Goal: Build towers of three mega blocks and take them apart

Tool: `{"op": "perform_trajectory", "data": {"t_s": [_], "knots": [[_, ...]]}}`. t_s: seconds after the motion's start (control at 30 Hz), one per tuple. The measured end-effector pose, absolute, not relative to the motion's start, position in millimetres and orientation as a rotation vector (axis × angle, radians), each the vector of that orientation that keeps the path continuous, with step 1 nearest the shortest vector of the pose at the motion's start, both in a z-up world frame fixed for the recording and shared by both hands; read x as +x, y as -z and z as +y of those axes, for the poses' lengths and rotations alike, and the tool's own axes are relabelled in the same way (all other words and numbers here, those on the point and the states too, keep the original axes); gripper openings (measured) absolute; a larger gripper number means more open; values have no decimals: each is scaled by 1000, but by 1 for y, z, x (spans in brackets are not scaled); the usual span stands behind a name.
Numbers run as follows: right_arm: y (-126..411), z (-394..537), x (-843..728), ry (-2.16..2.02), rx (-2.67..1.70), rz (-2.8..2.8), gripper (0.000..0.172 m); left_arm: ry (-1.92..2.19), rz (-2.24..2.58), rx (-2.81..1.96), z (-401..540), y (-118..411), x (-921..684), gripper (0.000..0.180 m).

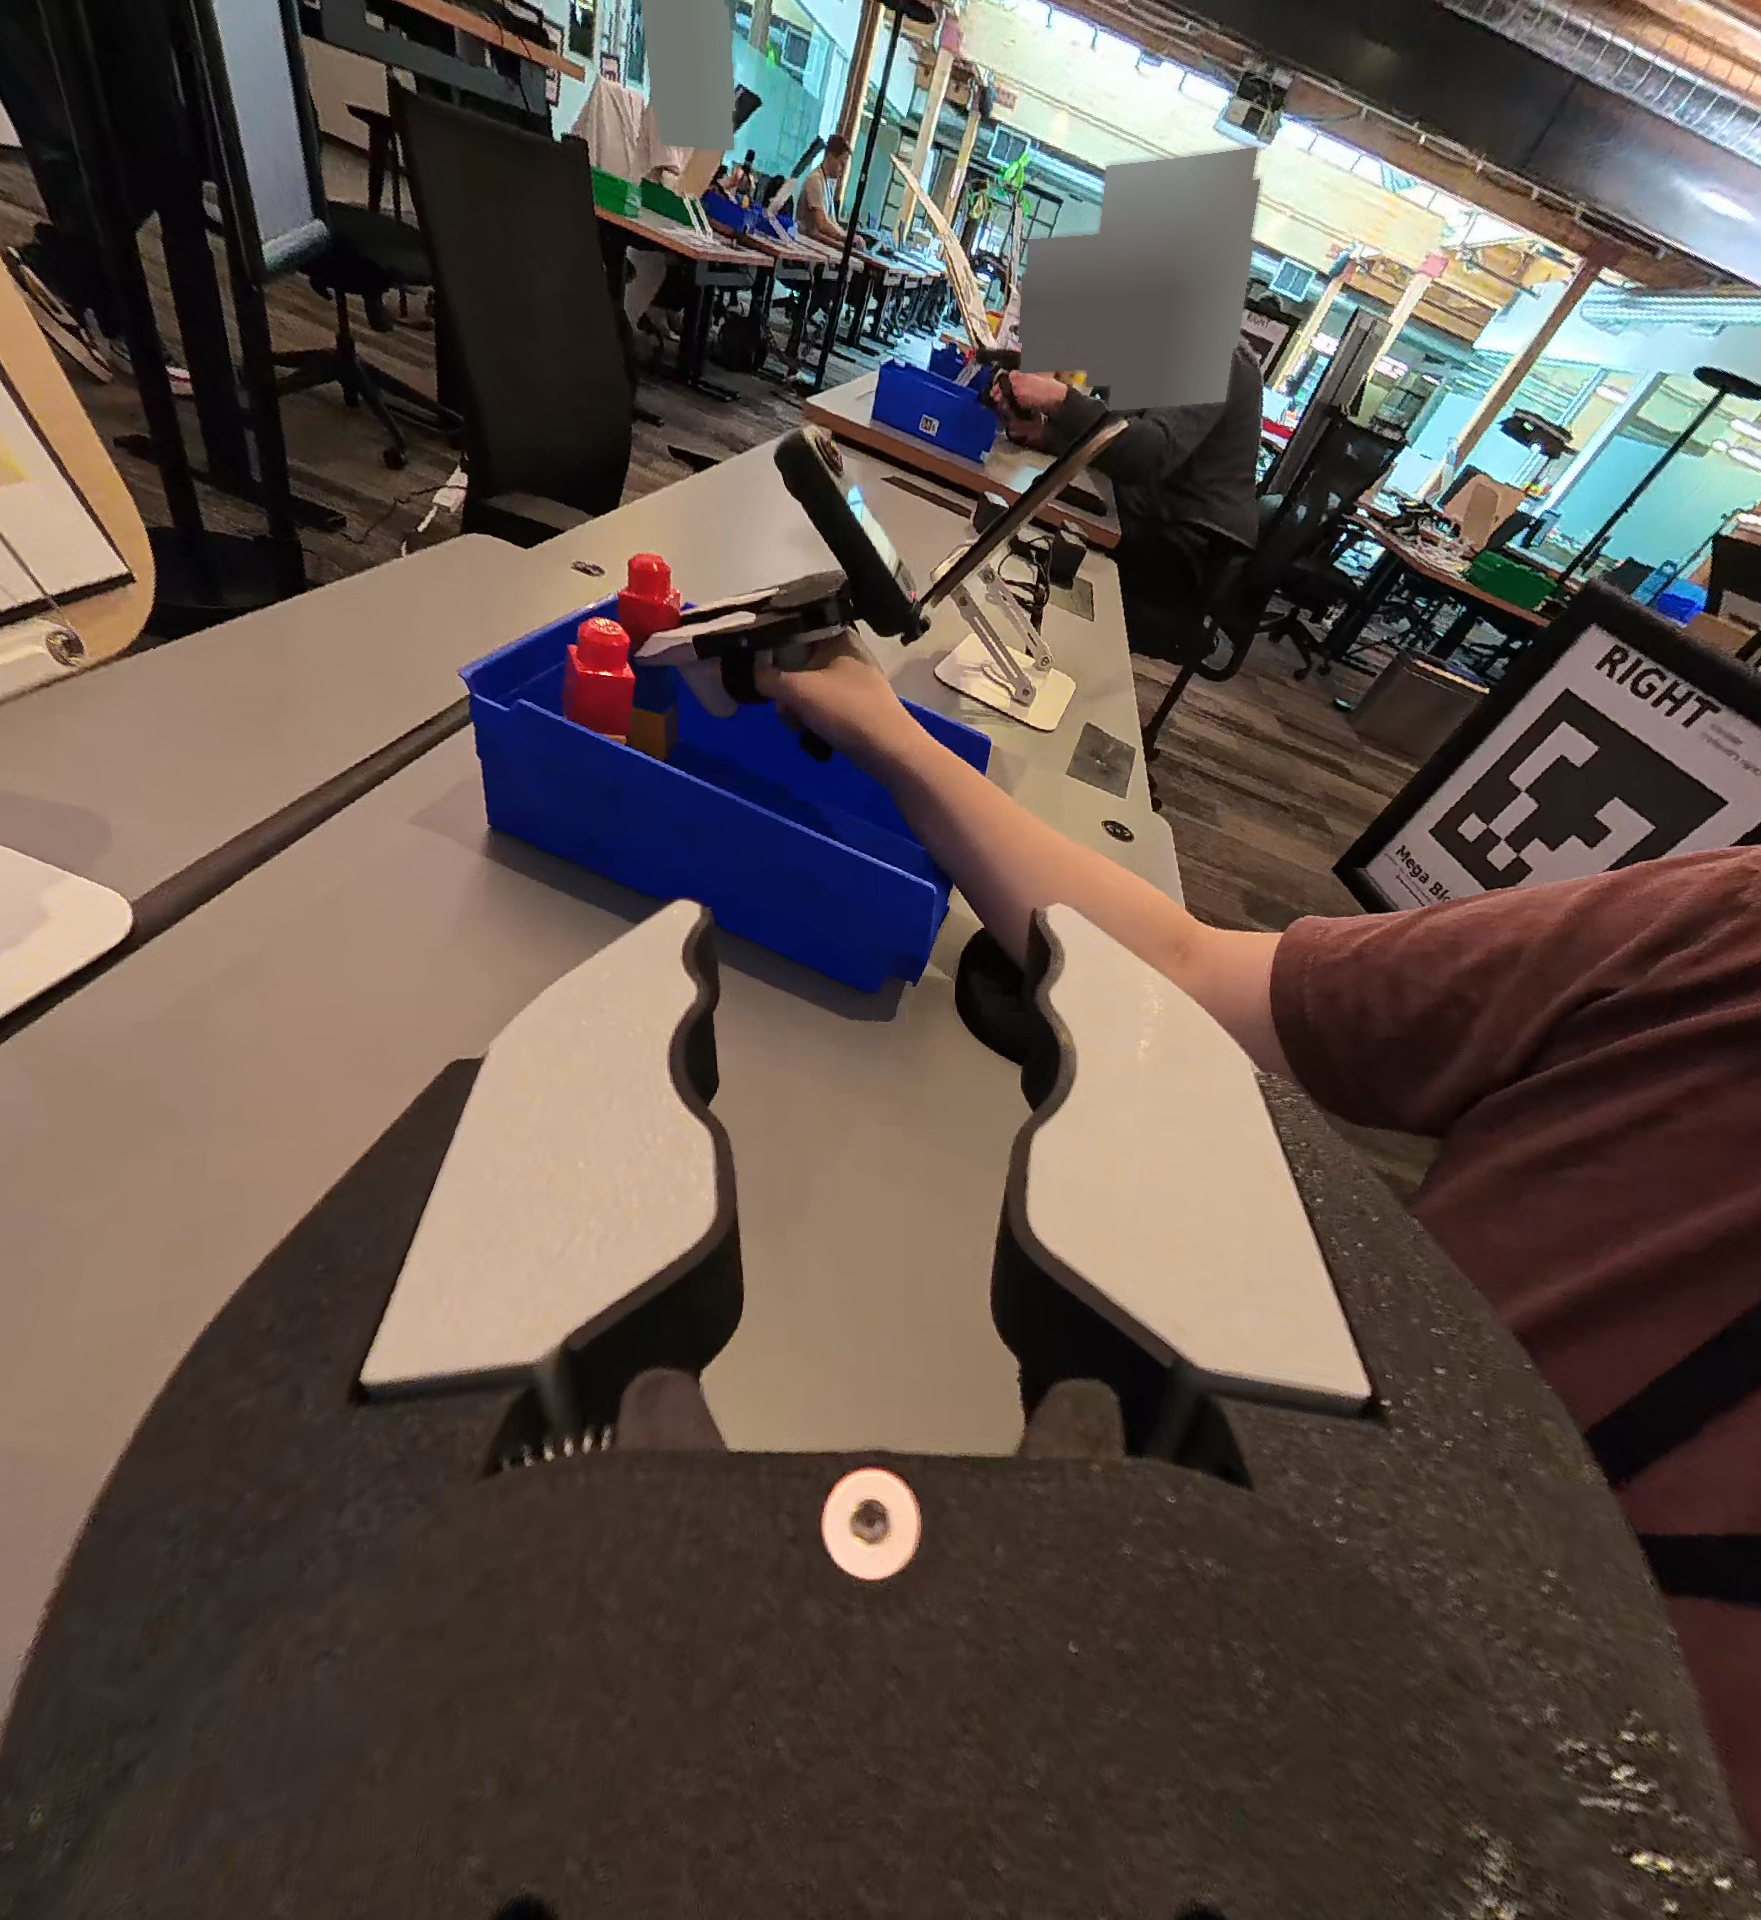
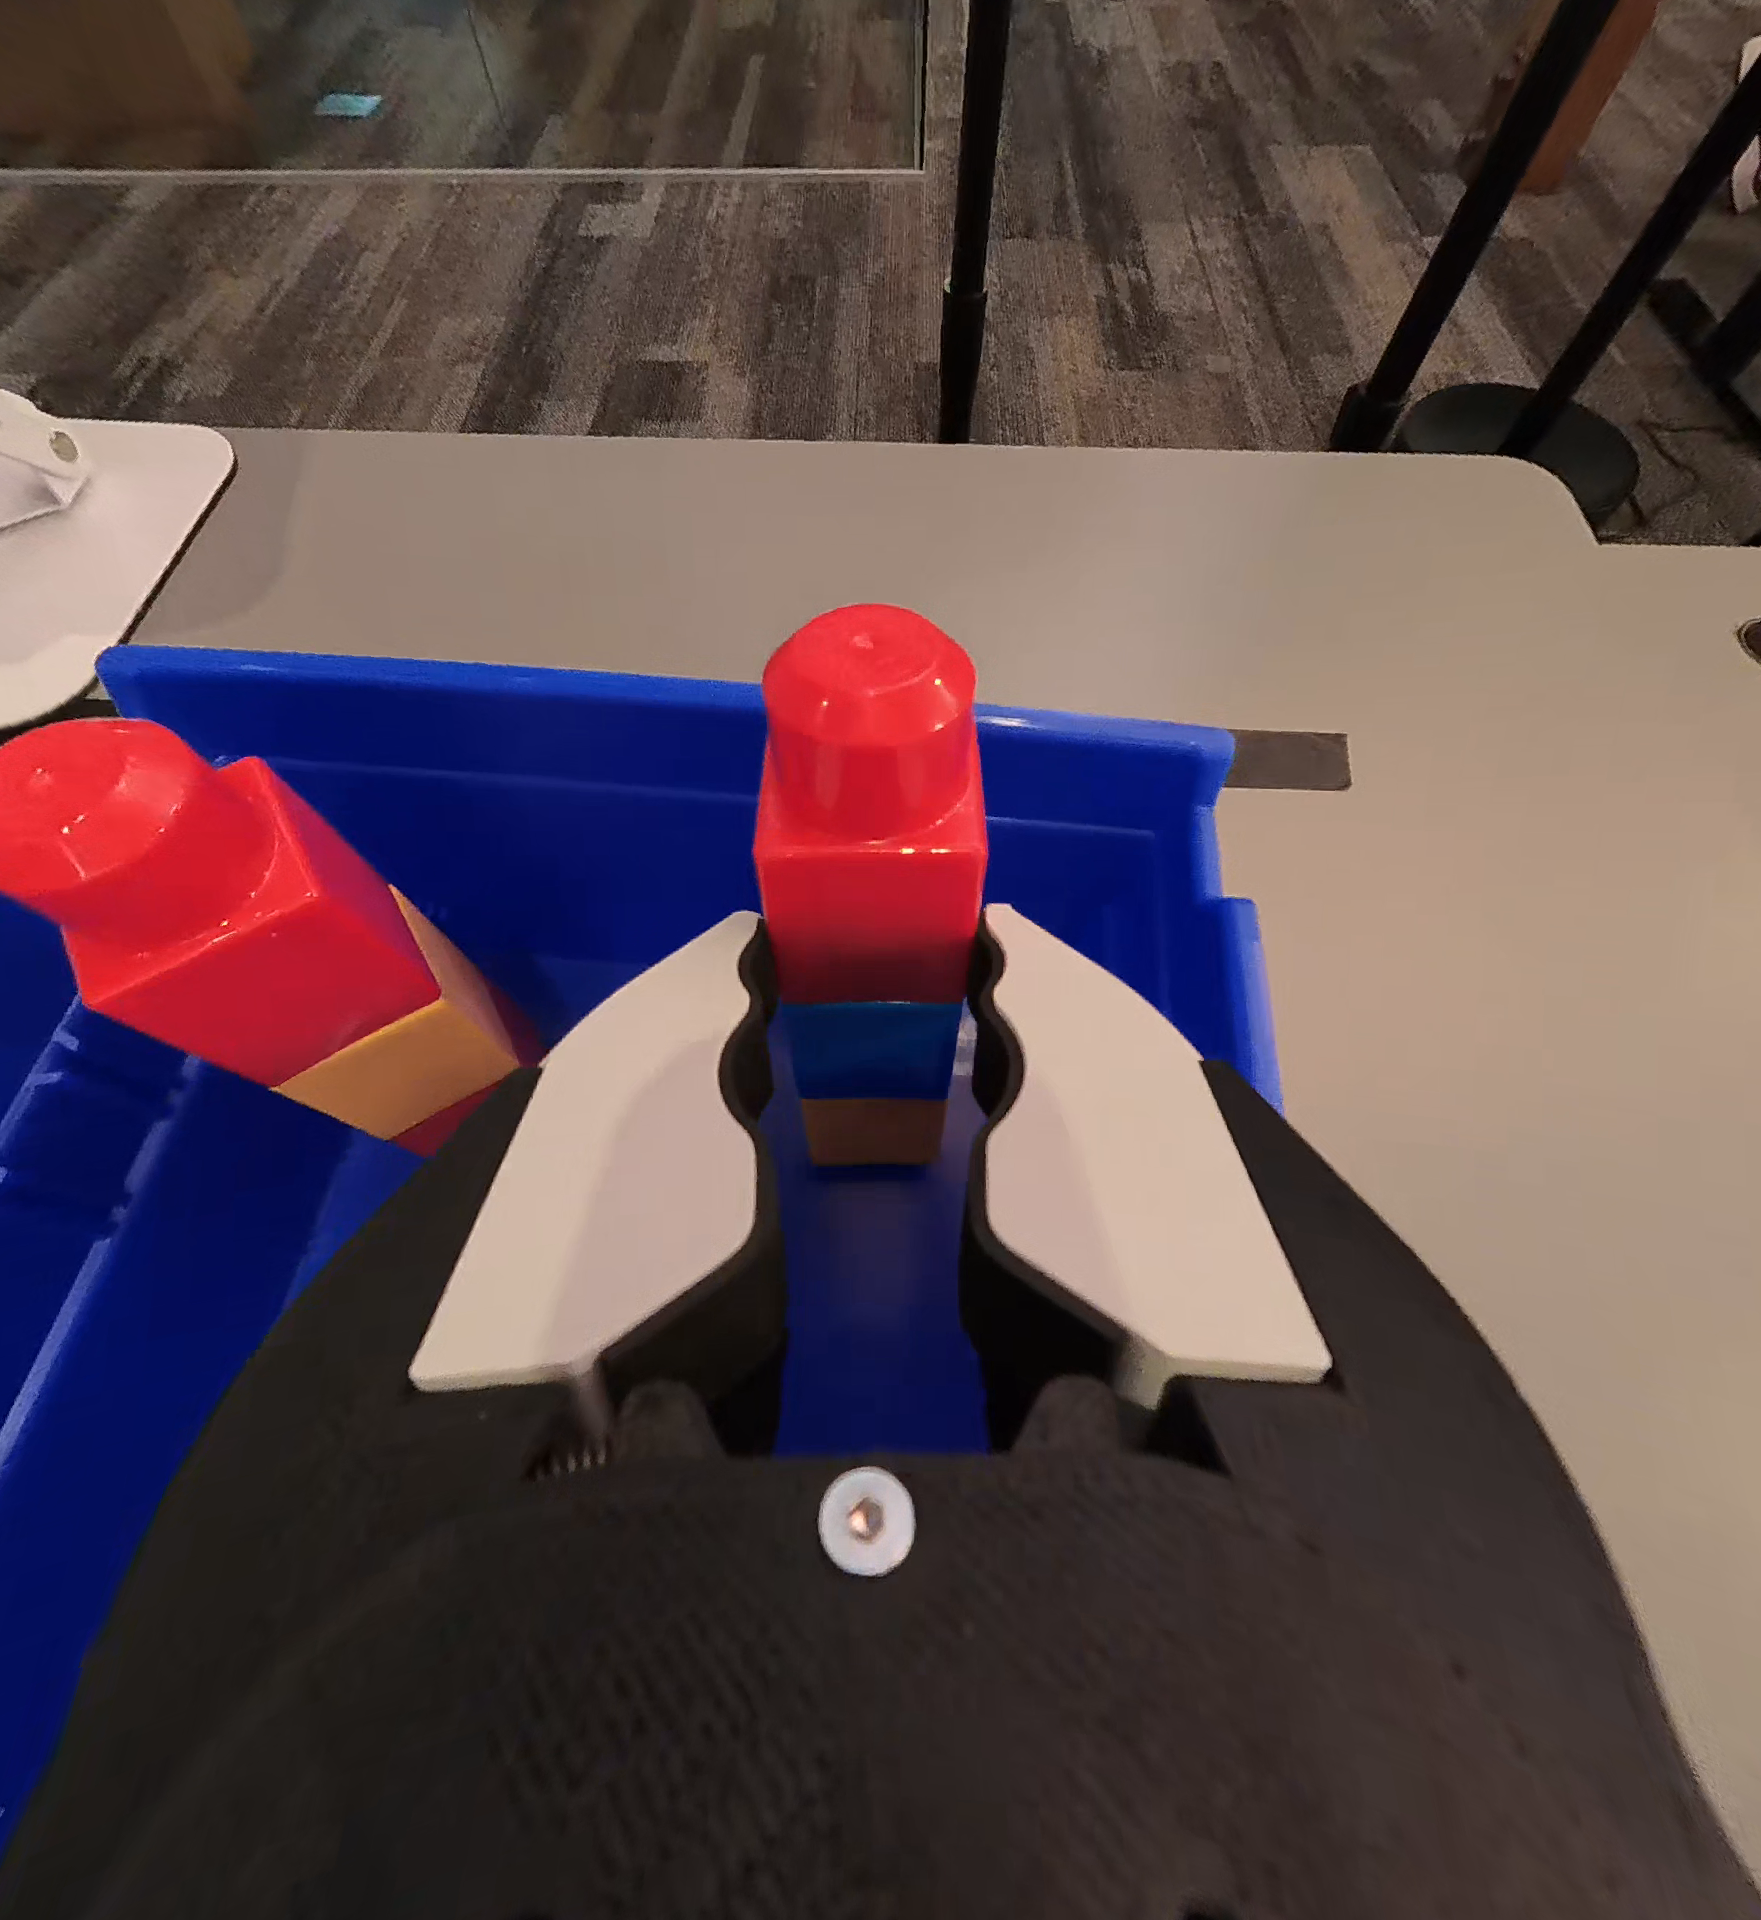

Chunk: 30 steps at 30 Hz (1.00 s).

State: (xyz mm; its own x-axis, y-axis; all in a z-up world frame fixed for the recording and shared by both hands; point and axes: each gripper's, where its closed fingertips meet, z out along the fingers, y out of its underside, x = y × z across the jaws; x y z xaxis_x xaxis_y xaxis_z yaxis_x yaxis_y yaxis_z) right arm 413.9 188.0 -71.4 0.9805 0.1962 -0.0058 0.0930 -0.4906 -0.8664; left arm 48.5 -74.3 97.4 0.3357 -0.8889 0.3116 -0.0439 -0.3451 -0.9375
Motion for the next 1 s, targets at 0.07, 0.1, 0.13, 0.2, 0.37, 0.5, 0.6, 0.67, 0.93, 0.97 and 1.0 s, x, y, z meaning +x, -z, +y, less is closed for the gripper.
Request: {"op": "perform_trajectory", "data": {"t_s": [0.07, 0.1, 0.13, 0.2, 0.37, 0.5, 0.6, 0.67, 0.93, 0.97, 1.0], "knots": [[72, 187, 416, -107, -2082, -210, 36, 1132, 841, -1661, -75, -101, 45, 56], [73, 187, 415, -112, -2083, -217, 36, 1129, 838, -1655, -75, -102, 43, 56], [76, 186, 414, -120, -2095, -223, 36, 1123, 834, -1653, -74, -103, 40, 56], [78, 185, 413, -115, -2105, -228, 36, 1119, 824, -1656, -73, -104, 35, 56], [78, 182, 412, -110, -2127, -236, 37, 1111, 797, -1672, -72, -107, 23, 57], [67, 181, 409, -110, -2109, -250, 55, 952, 732, -1724, -60, -105, -4, 62], [51, 179, 407, -93, -2070, -263, 58, 716, 629, -1813, -45, -98, -48, 63], [36, 177, 408, -73, -2036, -257, 61, 569, 560, -1905, -40, -87, -84, 62], [-43, 155, 390, -99, -1825, -270, 65, 337, 479, -2182, -45, -32, -169, 56], [-51, 151, 385, -115, -1803, -280, 65, 349, 484, -2198, -41, -26, -170, 55], [-59, 147, 380, -129, -1783, -292, 65, 349, 506, -2210, -36, -20, -169, 53]]}}
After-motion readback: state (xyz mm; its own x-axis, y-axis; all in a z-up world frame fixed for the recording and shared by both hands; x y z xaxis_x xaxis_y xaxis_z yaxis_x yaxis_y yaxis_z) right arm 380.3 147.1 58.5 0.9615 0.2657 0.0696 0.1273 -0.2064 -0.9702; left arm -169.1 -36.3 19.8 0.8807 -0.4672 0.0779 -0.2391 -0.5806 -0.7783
